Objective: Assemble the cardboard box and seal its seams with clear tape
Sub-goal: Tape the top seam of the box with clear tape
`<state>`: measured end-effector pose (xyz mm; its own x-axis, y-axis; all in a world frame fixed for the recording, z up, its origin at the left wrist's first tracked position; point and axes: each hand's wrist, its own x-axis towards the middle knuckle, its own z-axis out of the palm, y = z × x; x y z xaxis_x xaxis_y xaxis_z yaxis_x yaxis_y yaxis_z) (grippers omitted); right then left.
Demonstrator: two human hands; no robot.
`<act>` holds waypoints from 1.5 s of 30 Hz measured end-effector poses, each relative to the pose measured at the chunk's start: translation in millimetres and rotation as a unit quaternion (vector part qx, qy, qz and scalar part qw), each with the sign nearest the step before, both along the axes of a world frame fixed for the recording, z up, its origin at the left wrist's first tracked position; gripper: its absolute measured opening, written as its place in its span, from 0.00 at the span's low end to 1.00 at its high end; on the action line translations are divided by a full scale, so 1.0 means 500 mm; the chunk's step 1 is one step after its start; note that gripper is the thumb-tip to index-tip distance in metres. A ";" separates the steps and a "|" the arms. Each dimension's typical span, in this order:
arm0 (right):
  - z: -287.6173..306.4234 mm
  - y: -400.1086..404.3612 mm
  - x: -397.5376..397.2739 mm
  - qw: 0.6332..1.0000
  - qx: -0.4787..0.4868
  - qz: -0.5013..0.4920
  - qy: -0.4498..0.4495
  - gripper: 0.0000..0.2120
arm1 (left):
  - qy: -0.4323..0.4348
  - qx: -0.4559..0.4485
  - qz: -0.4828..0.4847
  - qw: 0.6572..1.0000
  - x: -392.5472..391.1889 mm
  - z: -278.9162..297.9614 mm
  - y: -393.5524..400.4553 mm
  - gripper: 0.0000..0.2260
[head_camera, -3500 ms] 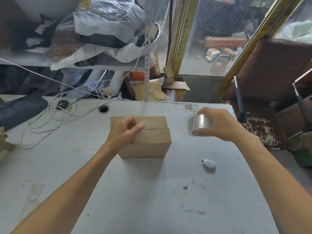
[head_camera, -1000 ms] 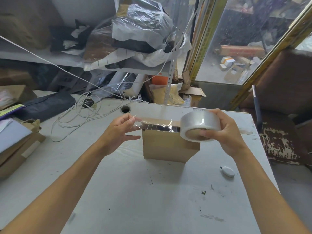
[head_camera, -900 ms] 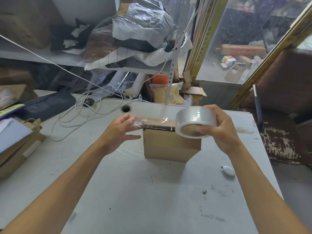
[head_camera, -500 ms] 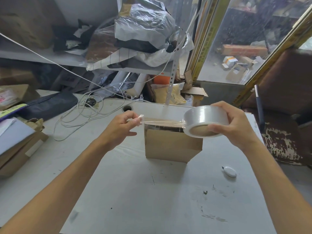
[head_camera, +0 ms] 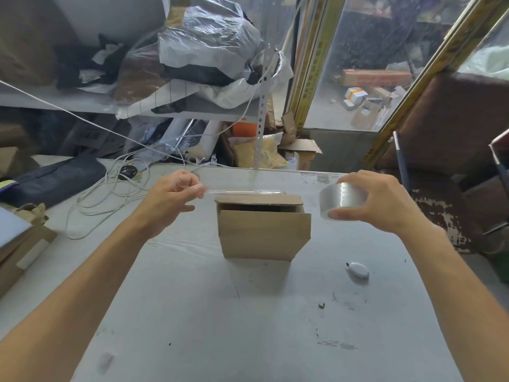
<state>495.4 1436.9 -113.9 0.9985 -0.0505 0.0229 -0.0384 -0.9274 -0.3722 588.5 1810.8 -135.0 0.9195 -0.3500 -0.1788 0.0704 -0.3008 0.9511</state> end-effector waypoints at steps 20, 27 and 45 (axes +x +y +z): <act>-0.012 0.037 0.042 0.982 -0.182 0.017 0.052 0.34 | 0.076 -0.142 0.053 0.985 0.009 -0.013 0.042 0.08; -0.054 0.031 0.041 0.978 -0.187 0.001 0.089 0.36 | 0.130 -0.176 0.054 0.974 0.001 -0.057 0.012 0.11; -0.105 0.029 0.043 0.981 -0.174 -0.013 0.089 0.37 | 0.145 -0.181 -0.024 0.972 -0.003 -0.088 -0.006 0.18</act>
<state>517.0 1451.2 -166.5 0.9867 -0.0963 -0.1312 -0.0996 -0.9948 -0.0195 587.0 1807.8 -179.3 0.8299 -0.4794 -0.2854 0.3459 0.0408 0.9374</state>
